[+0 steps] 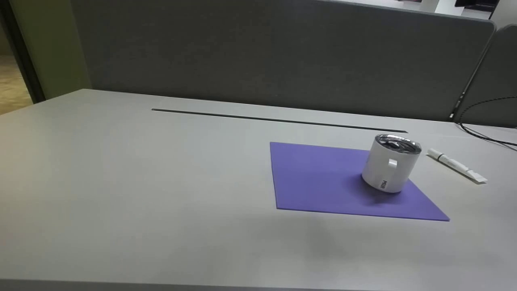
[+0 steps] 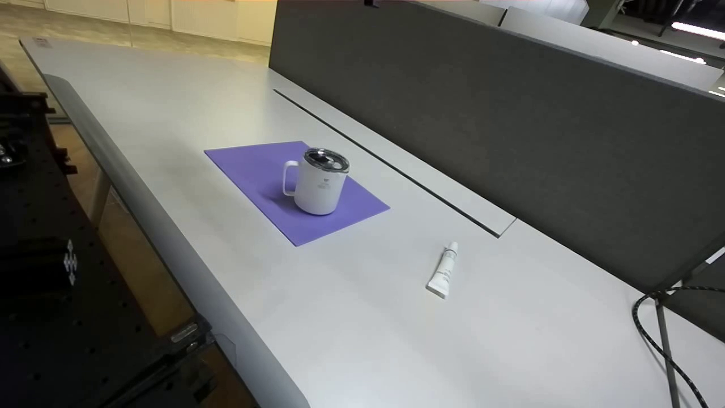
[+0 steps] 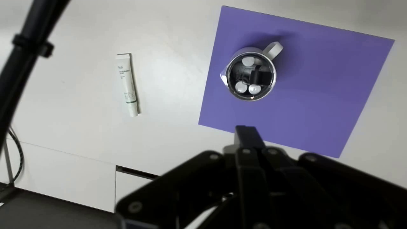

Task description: Open the lid of the cup

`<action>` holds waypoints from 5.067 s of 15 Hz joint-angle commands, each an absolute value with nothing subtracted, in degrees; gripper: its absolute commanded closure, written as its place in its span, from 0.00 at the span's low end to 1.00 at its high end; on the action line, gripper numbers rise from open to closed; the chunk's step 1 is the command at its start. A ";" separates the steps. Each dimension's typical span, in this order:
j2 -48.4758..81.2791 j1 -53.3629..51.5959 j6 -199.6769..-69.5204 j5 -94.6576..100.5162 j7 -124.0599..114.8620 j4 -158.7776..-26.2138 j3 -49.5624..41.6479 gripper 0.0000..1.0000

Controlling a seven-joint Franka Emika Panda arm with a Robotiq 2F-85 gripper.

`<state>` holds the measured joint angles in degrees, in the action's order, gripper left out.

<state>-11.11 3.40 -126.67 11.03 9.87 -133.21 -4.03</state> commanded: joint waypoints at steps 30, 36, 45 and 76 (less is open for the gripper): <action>8.90 4.97 -148.47 -1.69 15.25 -138.23 -3.16 1.00; 13.80 6.51 -154.36 -4.06 17.53 -139.27 -1.91 1.00; 18.11 6.99 -159.28 -2.36 15.92 -139.43 -1.39 1.00; 1.29 7.46 -125.94 3.56 15.79 -127.60 -3.53 0.20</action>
